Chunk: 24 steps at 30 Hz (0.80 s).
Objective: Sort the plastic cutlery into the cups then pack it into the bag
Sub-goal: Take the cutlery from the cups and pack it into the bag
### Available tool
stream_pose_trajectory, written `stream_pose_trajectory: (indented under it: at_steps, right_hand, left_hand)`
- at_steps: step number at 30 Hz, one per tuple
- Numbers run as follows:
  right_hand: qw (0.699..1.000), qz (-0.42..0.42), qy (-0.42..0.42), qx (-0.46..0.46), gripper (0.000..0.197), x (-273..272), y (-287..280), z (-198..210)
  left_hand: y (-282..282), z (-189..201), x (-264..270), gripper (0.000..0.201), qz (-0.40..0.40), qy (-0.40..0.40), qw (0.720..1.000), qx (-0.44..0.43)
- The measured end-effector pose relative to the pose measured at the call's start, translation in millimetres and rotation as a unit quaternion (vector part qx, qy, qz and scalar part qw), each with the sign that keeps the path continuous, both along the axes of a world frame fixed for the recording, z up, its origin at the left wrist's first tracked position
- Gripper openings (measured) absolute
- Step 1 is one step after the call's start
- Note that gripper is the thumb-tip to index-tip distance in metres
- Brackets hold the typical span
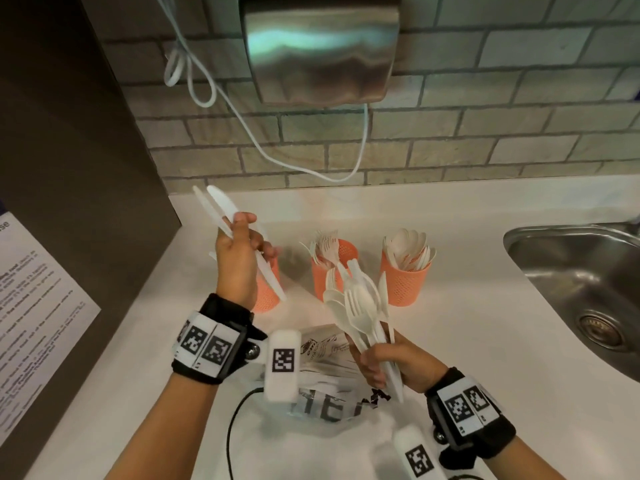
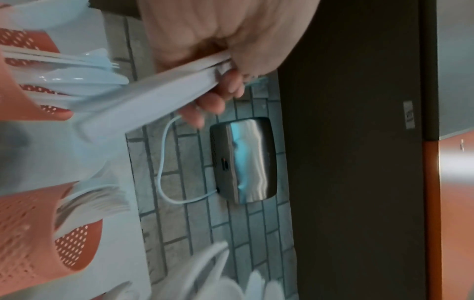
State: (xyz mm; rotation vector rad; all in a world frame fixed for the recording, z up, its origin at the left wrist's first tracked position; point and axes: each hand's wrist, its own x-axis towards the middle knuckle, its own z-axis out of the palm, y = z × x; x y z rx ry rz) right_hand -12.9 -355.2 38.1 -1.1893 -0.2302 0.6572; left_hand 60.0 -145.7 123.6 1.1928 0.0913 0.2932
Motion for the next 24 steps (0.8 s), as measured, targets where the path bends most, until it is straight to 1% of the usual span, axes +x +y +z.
stream_pose_trajectory:
  at_steps: [1,2,4,5,6,8,9,11,12,15,18,20,22,24]
  right_hand:
    - [0.999,0.013,0.023,0.022,0.020,0,-1,1]
    - [0.998,0.028,0.042,0.042,0.022,0,-2,1]
    - [0.993,0.061,0.056,0.079,0.023,1,-2,3]
    - [0.991,0.078,0.054,0.094,0.024,2,-2,4]
    - [0.989,0.093,0.050,0.107,0.025,3,-1,5]
    - [0.981,0.128,0.039,0.138,0.024,5,2,7]
    - [0.975,0.150,0.038,0.157,0.023,5,2,8]
    - [0.963,0.188,0.047,0.189,0.023,6,2,10]
    - [0.957,0.204,0.056,0.200,0.023,6,3,11]
    - [0.941,0.244,0.080,0.220,0.023,3,3,14]
    - [0.930,0.270,0.094,0.232,0.022,2,3,20]
    - [0.927,0.277,0.101,0.232,0.022,2,2,23]
    - [0.923,0.283,0.110,0.235,0.022,2,2,25]
    - [0.918,0.290,0.119,0.242,0.021,1,3,25]
  left_hand:
    - [1,0,-1,0.023,-0.035,0.020,0.999,0.009]
    - [1,-1,-5,0.021,-0.072,0.039,0.996,0.039]
    - [-4,-8,-15,0.018,-0.152,0.063,0.981,0.105]
    - [-8,-11,-20,0.016,-0.195,0.072,0.972,0.112]
    - [-12,-15,-26,0.014,-0.239,0.084,0.963,0.095]
    - [-20,-20,-34,0.007,-0.311,0.113,0.944,0.014]
    - [-23,-21,-36,0.007,-0.332,0.123,0.935,-0.028]
    - [-29,-23,-38,0.012,-0.348,0.135,0.925,-0.073]
    - [-31,-22,-39,0.014,-0.350,0.139,0.923,-0.077]
    - [-37,-21,-43,0.011,-0.350,0.136,0.925,-0.054]
    - [-38,-21,-43,0.010,-0.357,0.114,0.925,-0.055]
    - [-38,-20,-43,0.014,-0.365,0.087,0.926,-0.036]
    - [-38,-17,-43,0.021,-0.369,0.061,0.927,0.006]
    - [-37,-14,-43,0.027,-0.356,0.044,0.933,0.033]
